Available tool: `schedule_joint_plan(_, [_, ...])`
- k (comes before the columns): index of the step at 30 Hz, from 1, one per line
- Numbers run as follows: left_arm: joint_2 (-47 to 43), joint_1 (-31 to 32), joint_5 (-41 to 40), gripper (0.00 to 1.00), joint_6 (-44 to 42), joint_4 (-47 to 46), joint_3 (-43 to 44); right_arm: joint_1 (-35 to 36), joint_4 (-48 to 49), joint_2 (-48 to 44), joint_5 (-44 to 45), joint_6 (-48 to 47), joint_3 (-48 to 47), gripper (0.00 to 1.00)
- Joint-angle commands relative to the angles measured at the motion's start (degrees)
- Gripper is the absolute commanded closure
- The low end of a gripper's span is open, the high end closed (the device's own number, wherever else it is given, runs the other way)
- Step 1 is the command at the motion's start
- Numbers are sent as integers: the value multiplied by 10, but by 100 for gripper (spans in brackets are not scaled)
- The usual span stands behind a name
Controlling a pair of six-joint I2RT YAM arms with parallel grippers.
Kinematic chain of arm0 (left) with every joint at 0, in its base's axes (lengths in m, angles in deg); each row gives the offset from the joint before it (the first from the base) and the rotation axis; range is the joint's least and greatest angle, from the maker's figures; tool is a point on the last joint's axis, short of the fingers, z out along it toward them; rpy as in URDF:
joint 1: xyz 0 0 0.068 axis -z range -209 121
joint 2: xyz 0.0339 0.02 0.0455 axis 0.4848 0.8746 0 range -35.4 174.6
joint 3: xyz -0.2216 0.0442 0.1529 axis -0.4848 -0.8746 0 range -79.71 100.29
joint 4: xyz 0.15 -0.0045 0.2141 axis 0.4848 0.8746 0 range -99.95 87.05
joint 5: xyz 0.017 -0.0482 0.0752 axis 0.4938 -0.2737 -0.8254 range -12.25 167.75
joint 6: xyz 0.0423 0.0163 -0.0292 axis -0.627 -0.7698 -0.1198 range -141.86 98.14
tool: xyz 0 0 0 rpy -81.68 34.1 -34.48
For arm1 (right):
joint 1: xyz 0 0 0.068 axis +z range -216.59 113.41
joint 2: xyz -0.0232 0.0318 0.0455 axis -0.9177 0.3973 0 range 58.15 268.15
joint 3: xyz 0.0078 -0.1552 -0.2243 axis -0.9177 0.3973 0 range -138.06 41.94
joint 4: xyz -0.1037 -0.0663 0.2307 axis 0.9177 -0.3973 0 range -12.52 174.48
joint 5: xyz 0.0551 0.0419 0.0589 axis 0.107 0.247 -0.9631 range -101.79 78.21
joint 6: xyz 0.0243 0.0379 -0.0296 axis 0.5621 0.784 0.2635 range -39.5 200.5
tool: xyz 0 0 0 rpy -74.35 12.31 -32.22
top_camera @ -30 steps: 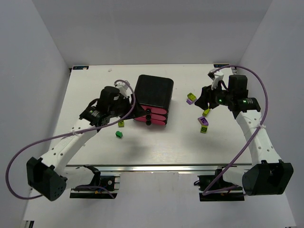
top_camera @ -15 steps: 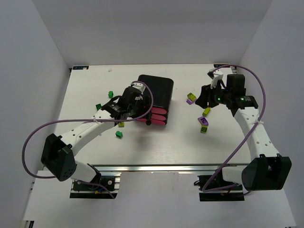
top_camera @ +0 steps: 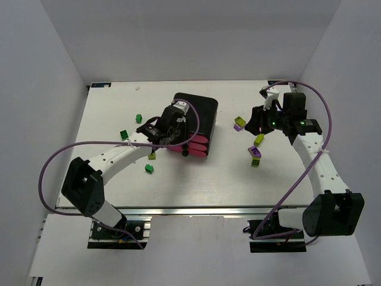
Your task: Sort the legos into containers by color
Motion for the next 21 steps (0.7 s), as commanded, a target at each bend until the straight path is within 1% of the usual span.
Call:
schedule_joint_plan(1, [-18,0,12,75,-3,-18,8,-2,18,-4,6,-4,-5,45])
schedule_joint_plan(3, [-48,0,22,78,3,-19,-13,-1,19,-6,10,-8,-4,44])
schedule_joint_plan(4, [-63,0,35,79,4,-18,-37,-2,18,-9,11,-9,-3,45])
schedule_joint_plan(5, [-94,0,43,79,5,-18,-51,-2,19,-9,13,-11,-2,45])
schedule_joint_plan(7, [-125,0,57,80,9,-13,-92,-1,18,-11,11,-13,1,44])
schedule_joint_plan(10, [-179,0,101,80,10,2,-135,0,18,-11,9,-16,8,45])
schedule_joint_plan(12, [-215,0,110,79,14,10,-151,-1,18,-9,7,-19,11,42])
schedule_joint_plan(14, [-230,0,117,71,19,11,-177,-2,18,-8,4,-23,11,37])
schedule_joint_plan(16, [-245,0,117,54,22,3,-188,1,18,-4,3,-31,13,32])
schedule_joint_plan(17, [-244,0,114,42,23,2,-192,1,17,-2,3,-36,14,27])
schedule_joint_plan(19, [-236,0,114,23,23,-6,-191,1,18,6,5,-57,16,18])
schedule_joint_plan(20, [-232,0,114,20,23,-8,-187,3,18,10,10,-66,17,14])
schedule_joint_plan(21, [-228,0,114,17,22,-12,-183,3,25,23,20,-74,20,13])
